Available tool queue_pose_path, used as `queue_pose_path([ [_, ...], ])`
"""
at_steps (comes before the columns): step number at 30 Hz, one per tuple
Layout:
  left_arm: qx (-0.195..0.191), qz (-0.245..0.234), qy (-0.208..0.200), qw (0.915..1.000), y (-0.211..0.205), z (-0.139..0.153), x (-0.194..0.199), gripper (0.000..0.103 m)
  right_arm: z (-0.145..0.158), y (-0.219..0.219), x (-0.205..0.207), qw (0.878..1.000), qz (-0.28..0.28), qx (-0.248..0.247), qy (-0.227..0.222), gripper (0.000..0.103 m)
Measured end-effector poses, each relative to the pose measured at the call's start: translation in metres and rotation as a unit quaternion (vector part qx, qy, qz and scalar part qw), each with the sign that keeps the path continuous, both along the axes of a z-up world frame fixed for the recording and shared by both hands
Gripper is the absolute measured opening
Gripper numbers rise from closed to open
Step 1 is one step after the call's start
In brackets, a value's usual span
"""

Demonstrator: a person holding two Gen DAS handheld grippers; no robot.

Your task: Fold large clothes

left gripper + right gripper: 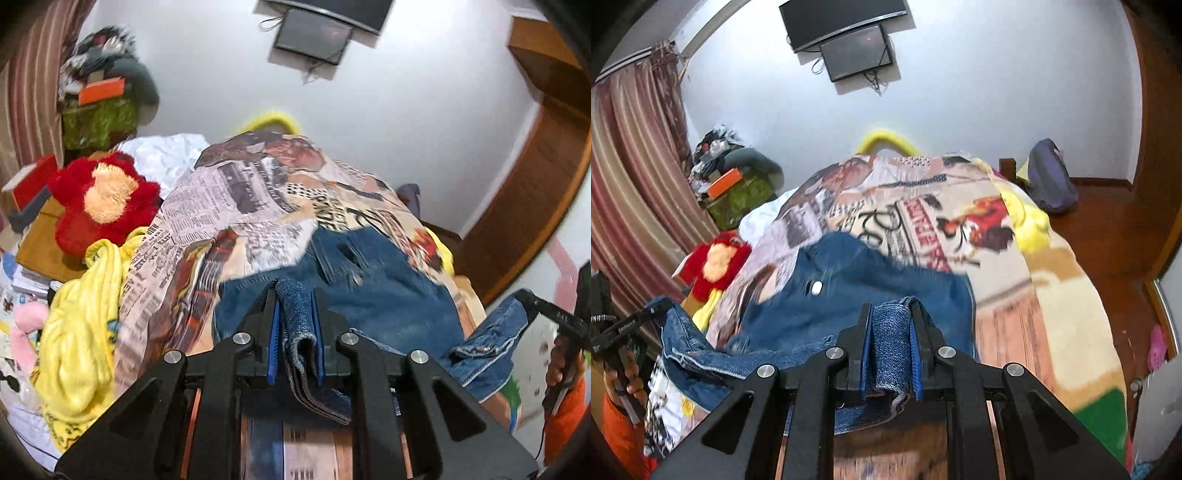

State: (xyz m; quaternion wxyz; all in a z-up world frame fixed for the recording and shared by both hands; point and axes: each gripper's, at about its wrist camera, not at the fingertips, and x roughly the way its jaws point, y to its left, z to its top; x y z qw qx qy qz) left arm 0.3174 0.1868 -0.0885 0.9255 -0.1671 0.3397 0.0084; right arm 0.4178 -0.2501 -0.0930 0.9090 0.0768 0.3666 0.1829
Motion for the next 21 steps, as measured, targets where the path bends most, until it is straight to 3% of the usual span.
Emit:
queue_pose_path([
  [6,-0.022,0.025,0.034,0.9989,0.025,-0.031,0.07,0.015,-0.02,0.022,0.082,1.0,-0.008,-0.01,0.016,0.014],
  [11,0.005,0.038,0.074,0.9965,0.027,-0.069,0.113,0.015,-0.068,0.038,0.14,0.998,-0.019,-0.004,0.066,0.014],
  [17,0.022,0.05,0.134,0.9895,0.035,-0.126,0.143,0.016,-0.127,0.034,0.171,0.992,-0.037,-0.028,0.114,0.015],
  [21,0.025,0.047,0.154,0.9866,0.033,-0.155,0.147,0.018,-0.149,0.026,0.173,0.991,-0.023,-0.031,0.129,0.015],
])
